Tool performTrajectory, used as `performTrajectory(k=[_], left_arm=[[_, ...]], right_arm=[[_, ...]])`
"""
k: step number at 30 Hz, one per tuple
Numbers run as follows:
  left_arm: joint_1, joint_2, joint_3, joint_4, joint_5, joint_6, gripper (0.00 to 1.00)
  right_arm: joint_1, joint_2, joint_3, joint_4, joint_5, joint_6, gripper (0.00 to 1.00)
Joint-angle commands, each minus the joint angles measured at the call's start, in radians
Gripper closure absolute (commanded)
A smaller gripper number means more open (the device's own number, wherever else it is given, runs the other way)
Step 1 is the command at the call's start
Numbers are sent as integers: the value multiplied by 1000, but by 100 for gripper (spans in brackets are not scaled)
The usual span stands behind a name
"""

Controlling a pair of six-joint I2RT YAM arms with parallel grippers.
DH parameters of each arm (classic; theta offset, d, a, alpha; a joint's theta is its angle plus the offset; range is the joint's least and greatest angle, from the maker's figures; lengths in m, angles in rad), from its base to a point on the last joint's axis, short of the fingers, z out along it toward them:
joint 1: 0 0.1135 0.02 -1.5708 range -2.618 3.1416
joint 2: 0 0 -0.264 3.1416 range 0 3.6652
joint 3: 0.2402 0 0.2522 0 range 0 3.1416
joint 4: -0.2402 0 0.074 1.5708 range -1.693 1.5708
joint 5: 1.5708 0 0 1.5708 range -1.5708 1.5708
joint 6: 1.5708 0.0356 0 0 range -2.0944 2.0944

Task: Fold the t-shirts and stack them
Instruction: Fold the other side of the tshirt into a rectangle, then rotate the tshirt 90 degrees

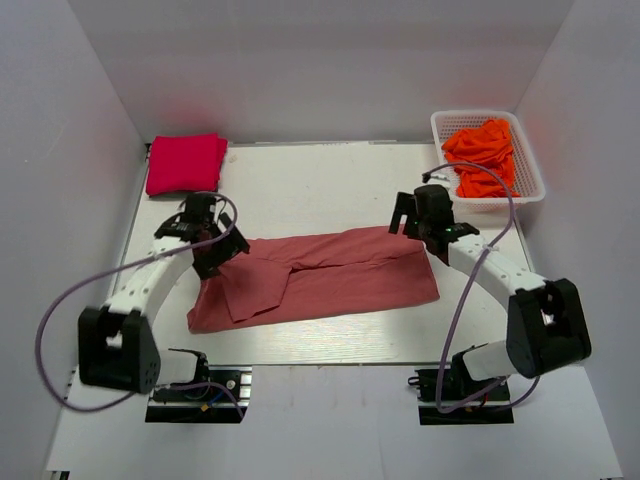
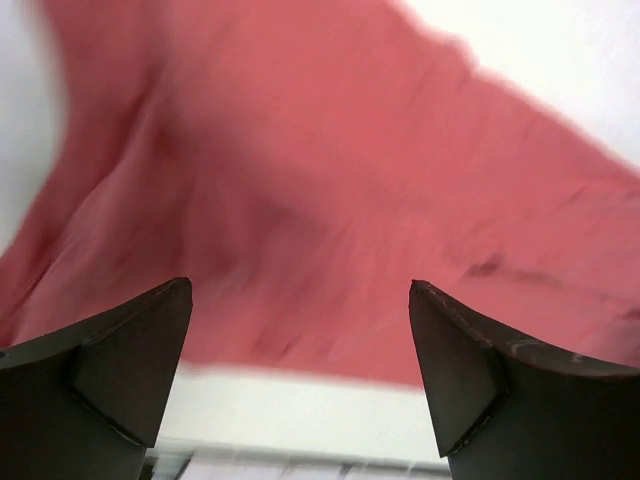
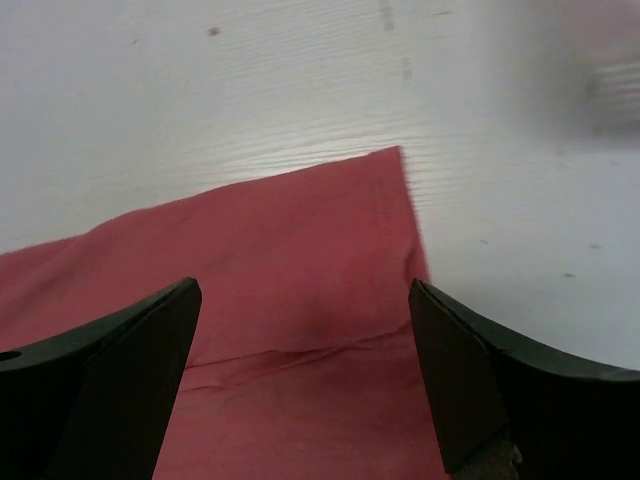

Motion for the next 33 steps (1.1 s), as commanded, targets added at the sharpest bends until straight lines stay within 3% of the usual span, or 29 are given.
performTrajectory(k=[1,7,11,14,16,17,19,20,21,23,24,25,26,28,29,33], left_arm=[[-3,155,-7,312,83,20,1],[-3,499,181,329,76,51,1],[-3,711,353,265,40,51,1],[-22,846,516,305,69,79,1],[-36,988,695,348,95,99,1],[-45,1051,773,358,134,99,1],[-73,1265,1051,397,163,108,1],[-114,1345,1153,418,213,108,1],[-137,1430,1397,429,238,94,1],[-194,1617,1626,513,338,56,1],[-209,1627,1607,579,352,21,1],[-220,1613,1548,772,364,-46,1],[-239,1592,1420,864,364,-80,1],[-254,1576,1386,985,314,-110,1],[-277,1639,1509,972,278,-110,1],[-286,1630,1495,972,194,-121,1]], right_arm=[[9,92,52,76,-217,-54,10],[6,281,103,13,-255,-10,10],[10,281,-19,15,-330,35,10],[16,204,-123,13,-431,68,10],[35,139,-240,13,-522,105,10],[47,109,-265,9,-694,110,10],[128,71,-332,-28,-850,84,10],[210,34,-340,-39,-891,66,10],[293,14,-320,-90,-925,55,10],[399,-58,-267,-188,-932,-13,10],[410,-81,-266,-192,-907,-23,10],[418,-159,-272,-171,-891,-23,10],[420,-182,-277,-159,-884,-22,10],[424,-243,-294,-114,-909,-23,10],[418,-303,-315,-109,-883,-30,10],[417,-322,-302,-143,-835,-39,10]])
